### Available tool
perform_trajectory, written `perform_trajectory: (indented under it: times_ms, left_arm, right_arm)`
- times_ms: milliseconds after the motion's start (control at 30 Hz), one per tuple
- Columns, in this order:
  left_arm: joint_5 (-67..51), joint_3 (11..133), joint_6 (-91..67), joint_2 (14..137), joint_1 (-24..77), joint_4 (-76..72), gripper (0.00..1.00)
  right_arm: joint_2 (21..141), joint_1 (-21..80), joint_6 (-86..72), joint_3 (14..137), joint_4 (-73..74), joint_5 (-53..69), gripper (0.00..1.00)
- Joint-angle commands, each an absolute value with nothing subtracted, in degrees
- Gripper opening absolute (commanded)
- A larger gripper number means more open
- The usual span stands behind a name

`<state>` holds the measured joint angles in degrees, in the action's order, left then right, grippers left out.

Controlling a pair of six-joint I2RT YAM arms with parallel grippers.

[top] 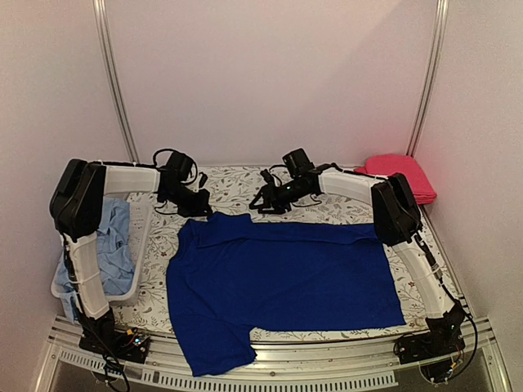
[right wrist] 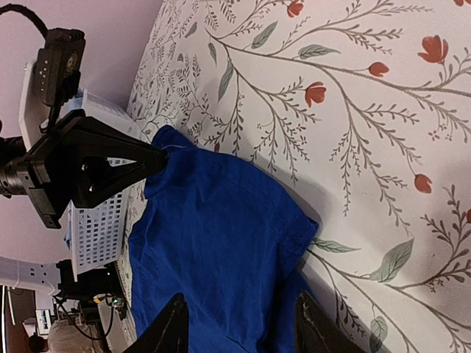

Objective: Fold and stack the mixed laundry pile
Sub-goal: Fold the flattened T-shirt at the center of the board.

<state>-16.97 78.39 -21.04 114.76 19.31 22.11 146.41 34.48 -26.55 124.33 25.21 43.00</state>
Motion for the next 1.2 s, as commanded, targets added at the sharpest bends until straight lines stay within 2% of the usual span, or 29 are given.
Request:
perform_trajectory:
  times_ms: [0, 333, 500, 600, 700, 833, 1000, 1167]
  left_arm:
    - [-17.4, 77.2, -20.1, 112.4, 20.1, 21.1, 0.00]
    - [-16.9, 77.1, -19.0, 111.7, 20.1, 21.7, 0.00]
    - [-17.0, 77.1, -18.7, 111.8, 20.1, 21.7, 0.00]
    - [-17.0, 77.3, -18.5, 111.8, 20.1, 21.9, 0.00]
    - [-16.8, 77.6, -18.3, 111.5, 20.1, 22.1, 0.00]
    - [-16.5, 77.6, -18.3, 109.9, 20.1, 22.0, 0.00]
    - [-17.5, 75.1, -17.7, 104.3, 20.2, 21.7, 0.00]
    - [-17.8, 69.1, -16.5, 98.2, 20.1, 21.4, 0.00]
  right_arm:
    - [151.2, 35.2, -31.0, 129.4, 22.7, 42.4, 0.47]
    - [157.1, 37.0, -31.6, 134.6, 24.1, 37.3, 0.42]
    - [160.6, 37.9, -32.7, 138.6, 22.2, 39.8, 0.38]
    - [161.3, 38.3, -34.5, 139.0, 19.9, 41.5, 0.29]
    - [160.8, 38.3, -34.3, 139.0, 19.8, 41.5, 0.12]
    - [157.7, 38.2, -32.9, 138.6, 19.9, 42.1, 0.02]
    - [151.3, 38.2, -29.4, 133.4, 19.5, 44.0, 0.02]
    - [143.2, 38.4, -27.4, 120.9, 16.2, 47.8, 0.00]
